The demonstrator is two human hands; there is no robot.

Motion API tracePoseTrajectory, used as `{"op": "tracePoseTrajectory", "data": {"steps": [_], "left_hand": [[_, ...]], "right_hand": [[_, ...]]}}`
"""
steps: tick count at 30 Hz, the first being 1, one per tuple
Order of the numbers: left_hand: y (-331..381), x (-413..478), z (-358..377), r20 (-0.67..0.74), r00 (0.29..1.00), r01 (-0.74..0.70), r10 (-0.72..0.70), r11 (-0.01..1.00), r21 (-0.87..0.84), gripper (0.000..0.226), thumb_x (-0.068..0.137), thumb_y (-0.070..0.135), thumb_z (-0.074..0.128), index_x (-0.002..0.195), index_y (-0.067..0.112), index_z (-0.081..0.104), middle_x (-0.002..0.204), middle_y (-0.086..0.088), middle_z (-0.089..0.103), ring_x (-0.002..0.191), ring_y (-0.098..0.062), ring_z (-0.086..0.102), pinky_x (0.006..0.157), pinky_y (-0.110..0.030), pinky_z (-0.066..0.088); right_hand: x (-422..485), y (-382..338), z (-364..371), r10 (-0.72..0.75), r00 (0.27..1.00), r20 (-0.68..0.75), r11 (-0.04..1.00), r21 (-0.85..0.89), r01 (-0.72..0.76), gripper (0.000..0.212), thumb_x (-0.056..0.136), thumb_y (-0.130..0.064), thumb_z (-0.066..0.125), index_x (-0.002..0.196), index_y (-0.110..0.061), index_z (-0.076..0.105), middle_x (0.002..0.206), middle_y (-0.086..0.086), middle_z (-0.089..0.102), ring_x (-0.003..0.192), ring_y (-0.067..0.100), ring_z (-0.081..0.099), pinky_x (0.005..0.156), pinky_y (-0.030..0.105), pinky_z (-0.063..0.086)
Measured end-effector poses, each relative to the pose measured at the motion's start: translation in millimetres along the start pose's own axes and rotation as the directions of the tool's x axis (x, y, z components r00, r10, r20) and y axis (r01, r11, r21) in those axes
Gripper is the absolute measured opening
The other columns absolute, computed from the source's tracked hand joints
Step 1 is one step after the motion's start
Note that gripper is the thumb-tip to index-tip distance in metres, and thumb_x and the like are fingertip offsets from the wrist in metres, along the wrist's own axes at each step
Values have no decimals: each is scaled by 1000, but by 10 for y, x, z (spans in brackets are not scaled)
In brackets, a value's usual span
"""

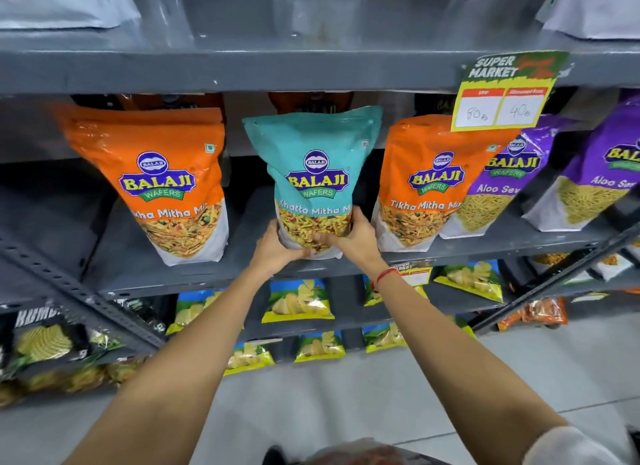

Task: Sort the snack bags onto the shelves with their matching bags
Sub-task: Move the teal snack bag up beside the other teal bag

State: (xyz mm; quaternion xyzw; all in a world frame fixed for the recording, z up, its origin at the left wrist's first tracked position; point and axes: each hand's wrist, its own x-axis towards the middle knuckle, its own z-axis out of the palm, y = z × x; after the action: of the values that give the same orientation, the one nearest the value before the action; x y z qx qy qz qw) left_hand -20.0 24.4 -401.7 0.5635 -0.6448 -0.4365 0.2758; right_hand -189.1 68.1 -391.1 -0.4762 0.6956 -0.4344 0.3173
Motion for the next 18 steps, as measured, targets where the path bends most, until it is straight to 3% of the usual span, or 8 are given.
{"op": "tracePoseTrajectory", "data": {"steps": [3, 9, 12, 14, 16, 18], "left_hand": [[1, -173, -95, -44, 999, -23, 24, 1000, 17, 83, 59, 31, 87, 127, 11, 43, 130, -7, 57, 121, -23, 52, 86, -24, 38], [7, -611, -363, -98, 991, -92, 89, 995, -30, 86, 55, 37, 87, 125, 14, 44, 121, 0, 58, 113, -15, 53, 85, -26, 41], [103, -891, -566, -119, 979, -176, 165, 980, -93, 86, 47, 51, 86, 117, 24, 44, 115, 8, 57, 113, -14, 54, 86, -28, 45], [178, -1064, -704, -143, 966, -225, 217, 974, -38, 91, 43, 63, 80, 117, 25, 44, 120, 5, 57, 114, -15, 52, 90, -31, 45], [281, -1232, -825, -194, 950, -246, 246, 969, 28, 105, 40, 69, 78, 125, 17, 44, 128, -2, 56, 118, -20, 51, 94, -39, 46], [417, -1397, -939, -246, 921, -303, 301, 952, 30, 100, 41, 63, 82, 122, 17, 47, 122, 2, 59, 115, -19, 53, 96, -40, 46]], "right_hand": [[-148, -8, 85, -49, 999, 4, 997, -58, 49, 81, 55, -59, 77, 118, -16, 50, 117, 9, 64, 112, 26, 58, 91, 52, 50], [-552, -232, 88, -182, 983, 3, 980, -82, 181, 81, 59, -71, 67, 120, -21, 51, 112, 4, 62, 107, 18, 58, 90, 46, 50], [-800, -428, 26, -292, 956, -27, 956, -45, 291, 72, 64, -65, 71, 119, -23, 53, 108, 1, 60, 105, 13, 57, 88, 45, 51], [-971, -579, -15, -365, 928, -72, 930, 15, 367, 65, 66, -59, 75, 117, -24, 54, 106, 3, 59, 105, 12, 58, 88, 43, 52], [-1134, -748, -60, -440, 890, -122, 893, 52, 448, 62, 67, -53, 78, 114, -20, 55, 102, 5, 56, 101, 9, 56, 86, 34, 51], [-1274, -940, -117, -504, 849, -156, 853, 67, 518, 62, 66, -47, 80, 114, -15, 56, 100, 4, 53, 97, 5, 52, 83, 21, 46]]}}
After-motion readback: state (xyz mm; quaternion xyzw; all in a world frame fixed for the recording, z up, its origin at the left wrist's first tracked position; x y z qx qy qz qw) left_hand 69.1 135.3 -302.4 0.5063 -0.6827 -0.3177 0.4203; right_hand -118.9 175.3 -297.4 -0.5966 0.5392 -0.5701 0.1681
